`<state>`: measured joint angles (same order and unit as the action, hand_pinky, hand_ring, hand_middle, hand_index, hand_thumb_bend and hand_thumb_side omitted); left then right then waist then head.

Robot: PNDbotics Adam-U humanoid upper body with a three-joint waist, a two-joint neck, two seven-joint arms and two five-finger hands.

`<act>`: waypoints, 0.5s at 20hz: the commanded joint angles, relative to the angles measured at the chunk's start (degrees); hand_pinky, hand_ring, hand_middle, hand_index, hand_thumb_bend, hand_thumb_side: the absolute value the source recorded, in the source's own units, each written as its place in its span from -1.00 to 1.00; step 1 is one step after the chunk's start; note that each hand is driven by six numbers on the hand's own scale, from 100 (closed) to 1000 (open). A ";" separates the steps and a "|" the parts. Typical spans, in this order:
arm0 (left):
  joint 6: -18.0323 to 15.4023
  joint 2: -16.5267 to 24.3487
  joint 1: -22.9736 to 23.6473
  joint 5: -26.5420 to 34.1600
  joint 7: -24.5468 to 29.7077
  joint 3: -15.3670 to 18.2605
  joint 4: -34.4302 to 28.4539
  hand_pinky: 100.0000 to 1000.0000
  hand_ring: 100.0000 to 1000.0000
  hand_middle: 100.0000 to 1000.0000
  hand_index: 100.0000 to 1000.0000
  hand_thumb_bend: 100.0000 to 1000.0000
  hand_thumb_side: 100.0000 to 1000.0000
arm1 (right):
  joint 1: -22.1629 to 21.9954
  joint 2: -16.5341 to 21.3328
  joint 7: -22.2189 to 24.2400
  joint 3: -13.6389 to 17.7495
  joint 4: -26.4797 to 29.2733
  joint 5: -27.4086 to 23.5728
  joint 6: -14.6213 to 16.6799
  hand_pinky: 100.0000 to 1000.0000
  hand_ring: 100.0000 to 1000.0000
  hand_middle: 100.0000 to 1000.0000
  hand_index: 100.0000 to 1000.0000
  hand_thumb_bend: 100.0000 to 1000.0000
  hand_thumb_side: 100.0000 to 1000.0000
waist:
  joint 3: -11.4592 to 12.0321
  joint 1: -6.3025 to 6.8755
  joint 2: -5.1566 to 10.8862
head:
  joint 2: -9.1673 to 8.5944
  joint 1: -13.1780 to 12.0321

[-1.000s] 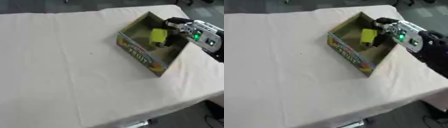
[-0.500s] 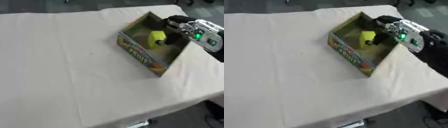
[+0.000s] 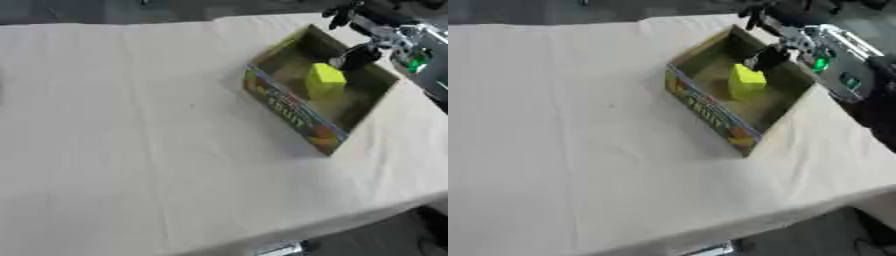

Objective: Pick up the objects with one hand, pass them to the other hand, and then place them into the box on the other side of the table.

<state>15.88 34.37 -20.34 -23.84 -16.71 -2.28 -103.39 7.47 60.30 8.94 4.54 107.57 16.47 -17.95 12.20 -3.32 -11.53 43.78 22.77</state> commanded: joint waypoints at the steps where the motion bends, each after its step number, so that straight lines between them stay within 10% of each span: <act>1: 0.28 1.44 0.09 -0.39 -1.16 1.86 -1.30 0.14 0.31 0.31 0.56 -0.95 -0.10 | 0.33 0.83 -4.84 3.11 6.27 -8.20 -0.45 0.64 0.29 -0.02 0.73 -1.00 -0.52 | 0.23 0.51 -0.14 | 0.12 -3.29; 4: 0.79 2.11 0.80 -0.55 -1.83 2.72 -1.08 0.14 0.30 0.31 0.56 -0.95 -0.12 | 1.58 0.00 -10.10 2.54 6.94 -15.88 1.32 0.71 0.35 -0.04 0.60 -1.00 0.02 | 0.68 0.70 -0.22 | 0.00 -6.28; 10: 1.68 3.91 0.82 -0.47 -2.19 3.56 0.24 0.14 0.30 0.32 0.59 -0.94 -0.15 | 6.56 -4.10 -15.55 0.40 7.02 -26.79 3.50 0.81 0.43 0.08 0.66 -1.00 -0.08 | 1.72 0.95 -0.32 | 0.06 -9.60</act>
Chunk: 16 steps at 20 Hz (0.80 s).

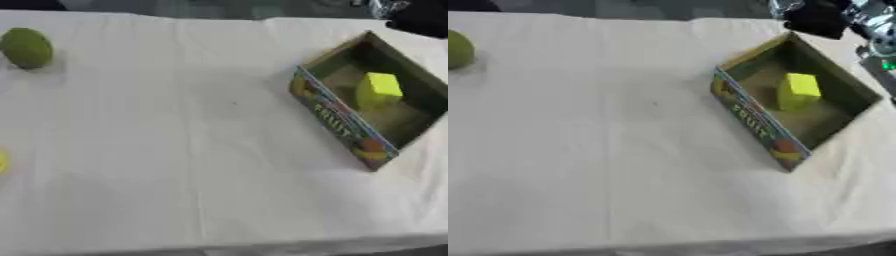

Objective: Pick up the objects with one hand, pass them to the other hand, and then place them into the box on the other side of the table.

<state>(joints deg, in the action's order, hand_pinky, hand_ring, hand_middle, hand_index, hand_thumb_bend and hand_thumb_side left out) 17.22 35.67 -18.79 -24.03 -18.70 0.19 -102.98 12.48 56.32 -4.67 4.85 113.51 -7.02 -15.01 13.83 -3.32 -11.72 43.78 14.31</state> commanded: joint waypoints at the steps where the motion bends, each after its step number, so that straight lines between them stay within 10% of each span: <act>1: 0.49 2.85 -0.86 -0.34 -0.18 1.17 0.13 0.14 0.30 0.32 0.60 -0.93 -0.15 | 2.53 -1.16 -2.49 -0.09 1.08 -4.00 0.52 0.80 0.41 0.06 0.65 -1.00 -0.08 | 0.20 0.96 -0.11 | 0.15 -1.47; 11: 4.87 5.51 -6.23 3.76 6.47 0.30 8.40 0.17 0.33 0.27 0.64 -0.93 0.02 | 7.04 -9.20 -4.64 -3.09 1.08 -7.93 -1.91 0.83 0.39 0.03 0.65 -1.00 0.10 | 1.06 1.23 -0.51 | -0.38 -5.08; 16: 7.25 8.49 -8.89 7.15 18.25 -2.51 14.27 0.27 0.41 0.36 0.66 -0.60 -0.14 | 7.11 -9.50 -4.67 -3.85 1.08 -7.66 -2.89 0.82 0.38 0.02 0.65 -1.00 0.11 | 0.75 1.34 -0.66 | -0.58 -6.68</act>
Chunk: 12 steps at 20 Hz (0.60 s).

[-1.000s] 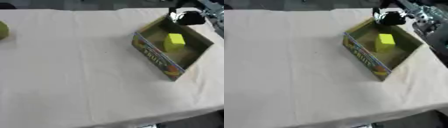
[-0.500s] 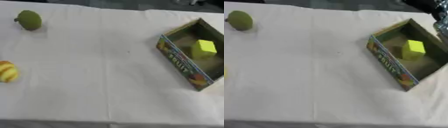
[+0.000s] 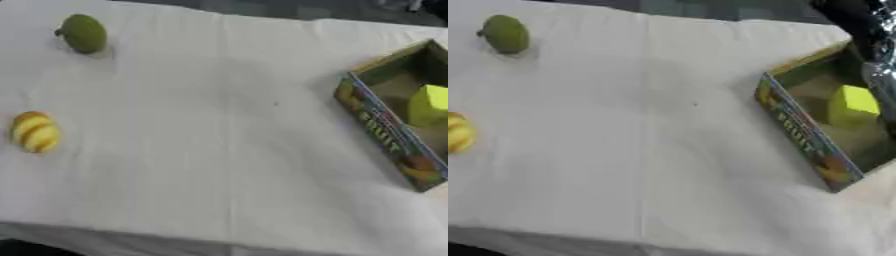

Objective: Pick up the objects with one hand, pass them to the other hand, and then place them into the box on the other side of the table.

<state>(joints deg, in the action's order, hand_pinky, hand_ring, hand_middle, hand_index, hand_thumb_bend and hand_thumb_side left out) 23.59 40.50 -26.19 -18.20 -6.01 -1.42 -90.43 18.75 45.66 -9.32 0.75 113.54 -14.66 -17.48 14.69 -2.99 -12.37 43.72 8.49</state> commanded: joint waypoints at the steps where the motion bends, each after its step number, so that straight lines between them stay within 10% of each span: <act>1: 1.18 4.67 -2.11 1.22 9.40 -1.90 2.59 0.30 0.43 0.38 0.67 -0.52 -0.18 | 0.79 1.22 0.05 0.18 1.06 0.14 -0.52 0.83 0.38 0.02 0.65 -1.00 0.12 | -0.15 1.08 -0.02 | -0.52 -1.30; 12: 0.66 11.06 -9.45 -8.29 41.37 -10.52 9.45 0.36 0.56 0.41 0.64 0.01 0.01 | 0.26 0.67 0.24 -0.16 1.04 0.70 -1.79 0.83 0.37 0.01 0.64 -1.00 0.25 | -0.12 1.60 0.09 | -0.47 -3.97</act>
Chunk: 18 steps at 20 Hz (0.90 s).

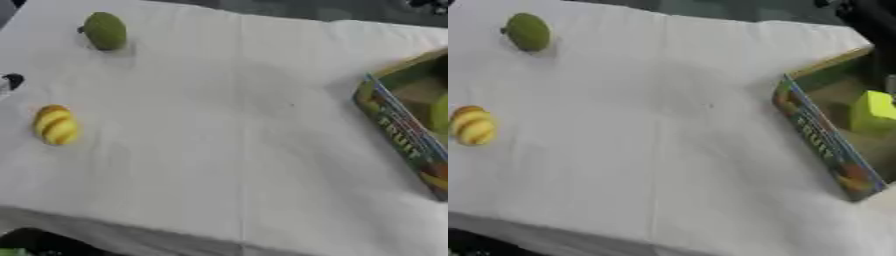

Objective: Pick up the objects with one hand, pass them to the other hand, and then place them into the box on the other side of the table.

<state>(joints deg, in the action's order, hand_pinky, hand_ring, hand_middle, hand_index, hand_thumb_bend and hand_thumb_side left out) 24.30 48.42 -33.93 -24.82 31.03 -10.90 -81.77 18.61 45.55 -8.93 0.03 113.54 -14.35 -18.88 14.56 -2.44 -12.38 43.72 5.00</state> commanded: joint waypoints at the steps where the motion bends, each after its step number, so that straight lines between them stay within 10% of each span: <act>1: -0.18 3.18 -2.26 -2.31 5.59 -1.62 1.21 0.39 0.57 0.41 0.63 0.04 -0.02 | 0.31 0.69 -0.28 0.57 0.99 0.38 -0.60 0.83 0.36 0.01 0.64 -1.00 0.27 | 0.04 1.08 0.11 | -0.49 -0.48; 11: -2.12 1.04 -6.96 -14.23 10.82 -7.50 5.90 0.45 0.60 0.45 0.70 0.36 -0.33 | -0.34 -0.57 -0.27 -0.05 0.34 0.33 -1.51 0.83 0.34 -0.01 0.62 -1.00 0.32 | 0.13 1.21 0.11 | -0.29 0.05; 18: -2.32 -3.13 -8.84 -12.28 10.31 -9.65 10.46 0.38 0.54 0.40 0.66 0.15 -0.41 | -0.06 -0.94 0.07 -0.43 0.02 0.50 -1.73 0.83 0.34 -0.02 0.62 -1.00 0.32 | -0.05 1.22 -0.05 | -0.31 -0.16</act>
<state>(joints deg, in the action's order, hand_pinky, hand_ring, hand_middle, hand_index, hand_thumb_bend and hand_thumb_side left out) 21.74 44.53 -41.57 -37.85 41.39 -20.42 -71.52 17.87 43.63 -8.83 -0.76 113.30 -14.31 -20.47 14.54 -2.16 -12.38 43.71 4.88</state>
